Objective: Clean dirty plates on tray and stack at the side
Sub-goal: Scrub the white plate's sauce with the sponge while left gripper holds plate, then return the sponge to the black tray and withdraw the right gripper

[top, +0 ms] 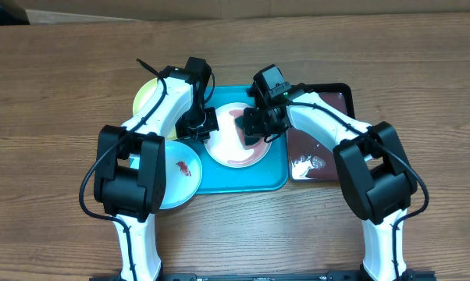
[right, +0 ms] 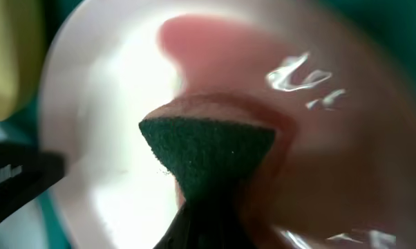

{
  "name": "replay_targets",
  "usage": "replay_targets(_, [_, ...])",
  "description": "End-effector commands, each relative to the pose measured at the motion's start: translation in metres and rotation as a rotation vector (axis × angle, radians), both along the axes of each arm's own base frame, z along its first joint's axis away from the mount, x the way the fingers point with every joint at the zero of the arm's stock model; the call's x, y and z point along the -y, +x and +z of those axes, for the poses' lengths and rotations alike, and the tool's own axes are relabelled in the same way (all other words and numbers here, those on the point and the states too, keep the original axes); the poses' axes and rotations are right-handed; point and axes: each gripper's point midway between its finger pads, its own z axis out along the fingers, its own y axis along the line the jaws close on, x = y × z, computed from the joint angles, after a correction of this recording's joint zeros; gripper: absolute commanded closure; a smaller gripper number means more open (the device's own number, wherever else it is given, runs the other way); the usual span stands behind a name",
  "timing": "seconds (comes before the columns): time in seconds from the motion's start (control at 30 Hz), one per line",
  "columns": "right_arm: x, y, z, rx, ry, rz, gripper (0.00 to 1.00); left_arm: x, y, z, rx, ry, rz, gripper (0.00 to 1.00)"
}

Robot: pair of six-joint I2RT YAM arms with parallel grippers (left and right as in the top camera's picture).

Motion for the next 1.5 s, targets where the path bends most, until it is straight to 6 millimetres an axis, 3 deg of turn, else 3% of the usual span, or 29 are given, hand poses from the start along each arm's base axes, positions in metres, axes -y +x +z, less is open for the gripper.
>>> replay_targets(0.0, [-0.027, -0.032, 0.001, -0.142, 0.225, 0.128, 0.96, 0.003, 0.005, 0.000, 0.015, -0.010, -0.017, 0.96])
replay_targets(0.17, [-0.018, 0.004, 0.070, -0.059, 0.380, 0.114, 0.96, 0.003, 0.005, 0.000, 0.014, -0.010, -0.017, 0.96])
replay_targets(0.33, [0.004, 0.021, 0.134, 0.057, 0.431, 0.117, 0.96, 0.003, 0.005, 0.000, 0.014, -0.011, -0.016, 0.96])
replay_targets(0.43, [0.034, 0.027, 0.148, 0.086, 0.360, 0.044, 0.96, 0.003, 0.005, 0.000, 0.014, -0.011, -0.017, 0.96])
replay_targets(0.6, [0.108, 0.032, 0.135, 0.083, 0.113, -0.103, 0.96, 0.003, 0.005, 0.000, 0.015, -0.011, -0.017, 0.96])
replay_targets(0.73, [0.175, 0.026, 0.109, 0.021, -0.138, -0.216, 0.96, 0.003, 0.006, 0.000, 0.016, -0.011, -0.017, 0.95])
replay_targets(0.83, [0.209, 0.018, 0.095, -0.009, -0.291, -0.261, 0.96, 0.004, 0.007, 0.000, 0.022, -0.015, -0.017, 0.95])
replay_targets(0.93, [0.223, 0.011, 0.085, -0.029, -0.375, -0.270, 0.96, 0.006, 0.008, 0.000, 0.028, -0.018, -0.019, 0.95])
replay_targets(1.23, [0.229, -0.004, 0.047, -0.058, -0.424, -0.265, 0.95, 0.021, 0.006, 0.000, 0.037, -0.019, -0.057, 0.94])
replay_targets(1.27, [0.229, -0.005, 0.044, -0.058, -0.423, -0.265, 0.89, 0.022, 0.006, 0.000, 0.039, -0.020, -0.060, 0.93])
replay_targets(1.33, [0.229, -0.004, 0.042, -0.055, -0.422, -0.265, 0.63, 0.023, 0.006, 0.000, 0.041, -0.020, -0.062, 0.91])
replay_targets(1.4, [0.229, -0.003, 0.042, -0.050, -0.420, -0.267, 0.45, 0.023, 0.006, 0.000, 0.043, -0.022, -0.062, 0.86])
replay_targets(1.47, [0.229, 0.000, 0.044, -0.039, -0.418, -0.269, 0.40, 0.023, 0.006, 0.000, 0.043, -0.022, -0.062, 0.78])
